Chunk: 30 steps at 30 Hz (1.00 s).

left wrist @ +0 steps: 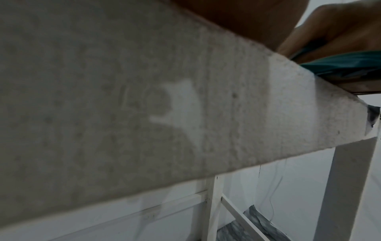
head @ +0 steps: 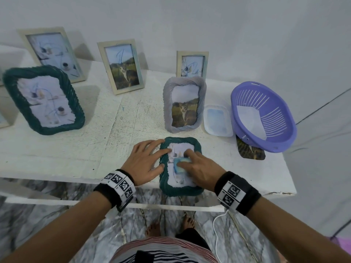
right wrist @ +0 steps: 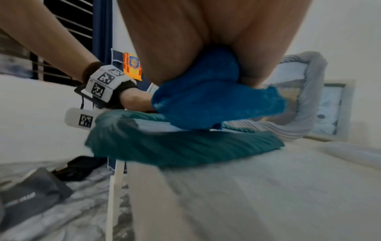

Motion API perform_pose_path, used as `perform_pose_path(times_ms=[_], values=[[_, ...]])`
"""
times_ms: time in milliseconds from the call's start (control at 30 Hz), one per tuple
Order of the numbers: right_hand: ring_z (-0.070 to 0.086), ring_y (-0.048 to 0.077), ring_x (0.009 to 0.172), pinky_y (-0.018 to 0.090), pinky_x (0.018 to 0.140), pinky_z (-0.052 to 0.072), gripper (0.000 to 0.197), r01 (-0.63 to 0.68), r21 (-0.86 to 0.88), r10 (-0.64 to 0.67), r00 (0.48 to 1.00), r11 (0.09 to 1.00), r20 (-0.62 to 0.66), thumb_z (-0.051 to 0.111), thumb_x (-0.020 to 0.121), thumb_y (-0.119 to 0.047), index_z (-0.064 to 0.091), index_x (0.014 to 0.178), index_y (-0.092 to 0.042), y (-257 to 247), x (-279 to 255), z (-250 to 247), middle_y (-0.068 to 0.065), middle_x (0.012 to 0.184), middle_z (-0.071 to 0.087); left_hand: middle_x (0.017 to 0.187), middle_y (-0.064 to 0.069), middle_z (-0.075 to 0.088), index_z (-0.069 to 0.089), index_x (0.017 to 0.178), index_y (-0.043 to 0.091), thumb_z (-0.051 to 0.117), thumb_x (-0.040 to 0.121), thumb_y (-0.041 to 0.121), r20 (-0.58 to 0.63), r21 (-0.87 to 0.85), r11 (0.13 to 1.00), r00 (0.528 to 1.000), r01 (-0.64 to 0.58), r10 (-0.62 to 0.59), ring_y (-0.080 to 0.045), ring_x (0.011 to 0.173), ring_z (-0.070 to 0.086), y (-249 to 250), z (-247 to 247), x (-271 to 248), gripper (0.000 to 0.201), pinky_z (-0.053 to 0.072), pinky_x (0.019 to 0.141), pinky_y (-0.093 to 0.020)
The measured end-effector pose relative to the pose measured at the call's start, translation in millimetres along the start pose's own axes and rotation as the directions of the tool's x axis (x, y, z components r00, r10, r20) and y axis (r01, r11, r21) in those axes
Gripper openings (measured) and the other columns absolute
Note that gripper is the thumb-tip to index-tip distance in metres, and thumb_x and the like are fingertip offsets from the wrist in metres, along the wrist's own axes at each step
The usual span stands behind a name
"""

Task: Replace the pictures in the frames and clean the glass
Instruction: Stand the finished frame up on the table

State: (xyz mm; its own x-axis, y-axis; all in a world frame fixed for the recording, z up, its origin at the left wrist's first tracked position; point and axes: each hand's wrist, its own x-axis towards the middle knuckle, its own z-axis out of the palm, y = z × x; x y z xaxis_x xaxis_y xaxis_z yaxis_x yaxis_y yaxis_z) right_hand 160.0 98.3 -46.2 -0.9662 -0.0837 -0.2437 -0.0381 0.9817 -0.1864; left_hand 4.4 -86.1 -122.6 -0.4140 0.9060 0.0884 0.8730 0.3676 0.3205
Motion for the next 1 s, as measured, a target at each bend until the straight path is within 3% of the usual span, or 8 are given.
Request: perform_pose_path(times_ms=[133, 300, 400, 500, 600, 700, 900, 1000], values=[[0.053, 0.032, 0.092, 0.045, 0.078, 0.053, 0.043, -0.001, 0.011, 0.0, 1.0, 1.0, 0.005, 0.058, 0.083, 0.0, 0.057, 0.123, -0.015, -14, 3, 4, 0.015, 0.123, 0.042, 0.155, 0.007, 0.034, 0.045, 0.142, 0.038, 0.038, 0.089, 0.051, -0.004, -0.001, 1.0, 1.0, 0.004, -0.004, -0.024, 0.134, 0.035, 1, 0, 0, 0.055, 0.025, 0.109, -0.042], [0.055, 0.029, 0.093, 0.039, 0.072, 0.055, 0.035, 0.156, 0.062, -0.16, 0.984, 0.986, 0.077, 0.064, 0.087, -0.015, 0.061, 0.121, -0.021, -12, -28, 0, 0.014, 0.118, 0.048, 0.154, 0.007, 0.035, 0.046, 0.141, 0.037, 0.038, 0.089, 0.051, -0.001, -0.006, 1.0, 1.0, 0.003, -0.003, -0.024, 0.134, 0.035, 2, -1, 0, 0.054, 0.025, 0.109, -0.043], [0.054, 0.03, 0.092, 0.041, 0.071, 0.057, 0.039, 0.052, -0.029, -0.052, 0.999, 0.998, 0.004, 0.071, 0.081, -0.015, 0.062, 0.119, -0.018, 5, -10, -6, 0.014, 0.118, 0.048, 0.154, 0.007, 0.034, 0.046, 0.141, 0.037, 0.037, 0.089, 0.051, -0.001, -0.002, 1.0, 1.0, -0.005, 0.005, -0.024, 0.134, 0.035, 1, -1, 0, 0.054, 0.024, 0.109, -0.042], [0.054, 0.032, 0.091, 0.045, 0.074, 0.055, 0.039, -0.022, -0.003, 0.022, 0.998, 1.0, -0.056, 0.064, 0.082, -0.005, 0.063, 0.119, -0.015, -2, 9, -2, 0.015, 0.119, 0.047, 0.155, 0.007, 0.033, 0.045, 0.142, 0.037, 0.036, 0.09, 0.052, 0.004, 0.012, 1.0, 1.0, -0.004, 0.004, -0.023, 0.134, 0.034, 1, -2, 0, 0.055, 0.024, 0.109, -0.042], [0.056, 0.029, 0.091, 0.04, 0.078, 0.055, 0.038, 0.052, 0.04, -0.051, 0.998, 0.998, -0.023, 0.063, 0.084, -0.002, 0.063, 0.118, -0.019, -19, -1, 7, 0.013, 0.119, 0.047, 0.155, 0.007, 0.034, 0.046, 0.141, 0.037, 0.037, 0.089, 0.051, 0.005, 0.008, 1.0, 1.0, -0.002, 0.002, -0.024, 0.134, 0.035, 2, -1, 0, 0.055, 0.024, 0.109, -0.042], [0.057, 0.029, 0.093, 0.037, 0.077, 0.055, 0.034, 0.12, 0.093, -0.124, 0.992, 0.988, 0.031, 0.068, 0.085, -0.014, 0.064, 0.117, -0.022, -13, -26, 7, 0.012, 0.116, 0.05, 0.154, 0.006, 0.035, 0.047, 0.141, 0.037, 0.037, 0.089, 0.051, 0.004, -0.006, 1.0, 1.0, 0.003, -0.003, -0.024, 0.134, 0.035, 2, -1, 1, 0.054, 0.024, 0.109, -0.042], [0.055, 0.031, 0.083, 0.041, 0.063, 0.055, 0.028, -0.073, 0.027, 0.075, 0.994, 0.997, -0.081, 0.069, 0.081, -0.011, 0.067, 0.107, -0.021, 19, -14, 0, 0.01, 0.11, 0.048, 0.155, 0.007, 0.034, 0.045, 0.141, 0.039, 0.036, 0.09, 0.052, 0.005, -0.01, 1.0, 1.0, 0.005, -0.005, -0.024, 0.135, 0.034, 1, 0, 0, 0.054, 0.023, 0.11, -0.042], [0.057, 0.029, 0.086, 0.036, 0.071, 0.055, 0.027, -0.049, 0.045, 0.052, 0.996, 0.998, -0.067, 0.068, 0.082, -0.009, 0.067, 0.107, -0.02, 7, -18, 4, 0.01, 0.113, 0.049, 0.155, 0.008, 0.034, 0.045, 0.141, 0.04, 0.034, 0.089, 0.052, 0.01, -0.011, 1.0, 1.0, 0.014, -0.014, -0.024, 0.135, 0.033, 2, -1, 0, 0.054, 0.023, 0.11, -0.041]])
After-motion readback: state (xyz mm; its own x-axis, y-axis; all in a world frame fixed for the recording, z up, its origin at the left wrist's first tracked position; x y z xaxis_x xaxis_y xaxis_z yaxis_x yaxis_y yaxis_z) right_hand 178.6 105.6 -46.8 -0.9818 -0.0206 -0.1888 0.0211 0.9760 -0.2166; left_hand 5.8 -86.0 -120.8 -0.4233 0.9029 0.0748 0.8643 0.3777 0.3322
